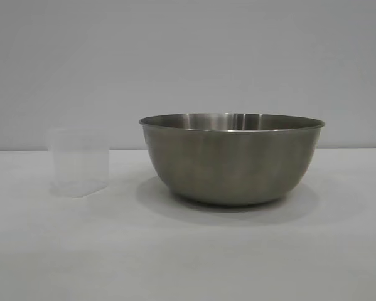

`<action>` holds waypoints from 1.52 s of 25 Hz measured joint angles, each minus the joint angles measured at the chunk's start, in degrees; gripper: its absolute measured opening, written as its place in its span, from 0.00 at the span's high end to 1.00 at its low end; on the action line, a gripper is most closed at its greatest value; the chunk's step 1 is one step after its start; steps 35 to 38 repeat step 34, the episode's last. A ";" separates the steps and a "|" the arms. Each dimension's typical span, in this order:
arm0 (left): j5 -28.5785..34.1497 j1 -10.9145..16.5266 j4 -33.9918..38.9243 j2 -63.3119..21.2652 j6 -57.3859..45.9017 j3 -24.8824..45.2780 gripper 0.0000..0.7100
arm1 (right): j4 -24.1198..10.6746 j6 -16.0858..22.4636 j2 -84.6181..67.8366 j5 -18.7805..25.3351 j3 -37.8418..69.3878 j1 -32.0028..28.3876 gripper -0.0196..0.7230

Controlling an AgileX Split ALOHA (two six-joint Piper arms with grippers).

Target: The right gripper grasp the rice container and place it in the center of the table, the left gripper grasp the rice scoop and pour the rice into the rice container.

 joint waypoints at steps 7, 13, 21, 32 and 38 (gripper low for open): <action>0.00 0.00 0.00 0.00 0.00 0.00 0.66 | -1.57 -0.04 0.00 0.00 0.00 -0.35 0.51; 0.00 0.00 0.00 0.00 0.00 0.00 0.66 | -1.57 -0.04 0.00 0.00 0.00 -0.39 0.51; 0.00 0.00 0.00 0.00 0.00 0.00 0.66 | -1.66 -0.04 0.00 0.00 0.00 -0.39 0.51; 0.00 0.00 0.00 0.00 0.00 0.00 0.66 | -1.66 -0.14 0.00 0.00 0.00 -0.39 0.51; 0.00 0.00 0.00 0.00 0.00 0.00 0.66 | -1.66 -0.14 0.00 0.00 0.00 -0.39 0.51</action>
